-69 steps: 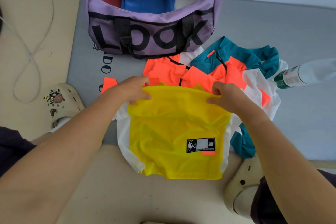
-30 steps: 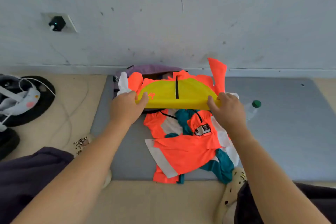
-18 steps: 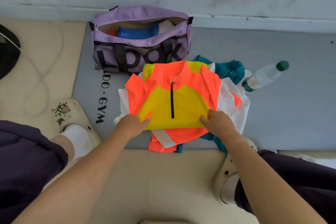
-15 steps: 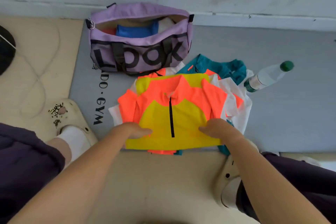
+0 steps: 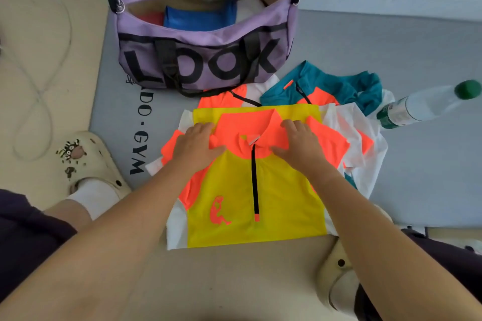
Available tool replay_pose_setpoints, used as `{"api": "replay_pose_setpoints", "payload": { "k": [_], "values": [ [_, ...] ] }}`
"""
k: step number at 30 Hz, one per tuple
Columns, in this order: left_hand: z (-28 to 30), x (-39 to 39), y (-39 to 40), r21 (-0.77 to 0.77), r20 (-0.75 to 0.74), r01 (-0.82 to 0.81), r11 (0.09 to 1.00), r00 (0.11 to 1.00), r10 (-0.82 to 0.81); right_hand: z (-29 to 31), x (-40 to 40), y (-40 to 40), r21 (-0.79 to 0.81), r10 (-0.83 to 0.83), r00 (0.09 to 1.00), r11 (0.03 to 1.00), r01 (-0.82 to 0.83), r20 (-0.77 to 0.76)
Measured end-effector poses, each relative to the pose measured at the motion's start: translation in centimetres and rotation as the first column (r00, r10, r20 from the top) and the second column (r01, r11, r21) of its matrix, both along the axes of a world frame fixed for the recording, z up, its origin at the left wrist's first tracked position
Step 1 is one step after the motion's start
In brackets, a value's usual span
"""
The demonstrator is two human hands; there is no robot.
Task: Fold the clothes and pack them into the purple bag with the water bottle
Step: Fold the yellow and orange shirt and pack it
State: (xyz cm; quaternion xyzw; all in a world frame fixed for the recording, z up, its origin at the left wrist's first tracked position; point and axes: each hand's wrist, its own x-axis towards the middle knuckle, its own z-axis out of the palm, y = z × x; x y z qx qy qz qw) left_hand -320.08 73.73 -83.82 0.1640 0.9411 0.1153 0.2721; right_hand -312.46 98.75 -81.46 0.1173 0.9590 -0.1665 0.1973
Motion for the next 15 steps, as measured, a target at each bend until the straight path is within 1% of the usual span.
{"api": "replay_pose_setpoints", "payload": {
  "k": [2, 4, 6, 7, 8, 9, 10, 12, 13, 14, 15],
  "values": [
    [-0.6, 0.0, -1.1, -0.092, -0.103, -0.026, 0.995, 0.995, 0.016, -0.6, 0.0, 0.5, 0.076, -0.028, 0.999, 0.997, 0.024, 0.045],
    [-1.3, 0.2, -2.3, -0.224, -0.106, -0.112, 0.968, 0.990, 0.090, -1.1, 0.3, 1.3, 0.191, -0.079, 0.996, 0.979, 0.068, 0.050],
    [-1.7, 0.3, -3.4, -0.310, -0.080, -0.291, 0.905, 0.957, 0.280, -1.2, 0.6, 1.8, 0.336, -0.207, 0.977, 0.925, 0.177, 0.055],
    [-1.8, 0.3, -3.7, -0.313, -0.084, -0.384, 0.869, 0.922, 0.377, -1.1, 0.6, 1.9, 0.387, -0.298, 0.953, 0.885, 0.257, 0.048],
    [-1.8, 0.2, -3.8, -0.294, -0.099, -0.441, 0.848, 0.896, 0.432, -1.0, 0.6, 2.0, 0.412, -0.367, 0.930, 0.852, 0.324, 0.027],
    [-1.7, 0.1, -3.7, -0.252, -0.132, -0.446, 0.859, 0.895, 0.426, -1.0, 0.5, 2.0, 0.414, -0.379, 0.925, 0.842, 0.345, 0.000],
    [-1.7, -0.2, -3.4, -0.192, -0.172, -0.402, 0.895, 0.912, 0.373, -1.0, 0.3, 1.9, 0.392, -0.331, 0.943, 0.864, 0.316, -0.029],
    [-1.7, -0.7, -2.5, -0.065, -0.221, -0.277, 0.959, 0.941, 0.257, -1.2, -0.4, 1.4, 0.262, -0.168, 0.983, 0.947, 0.183, -0.078],
    [-1.7, -0.9, -2.0, -0.024, -0.230, -0.257, 0.966, 0.942, 0.245, -1.4, -0.8, 1.0, 0.180, -0.114, 0.988, 0.975, 0.131, -0.102],
    [-1.7, -1.1, -1.6, -0.003, -0.228, -0.289, 0.957, 0.932, 0.280, -1.6, -1.2, 0.6, 0.119, -0.099, 0.989, 0.987, 0.112, -0.113],
    [-1.8, -1.4, -1.4, 0.008, -0.212, -0.372, 0.928, 0.907, 0.365, -1.9, -1.5, 0.3, 0.079, -0.116, 0.988, 0.989, 0.125, -0.107]
  ]
}}
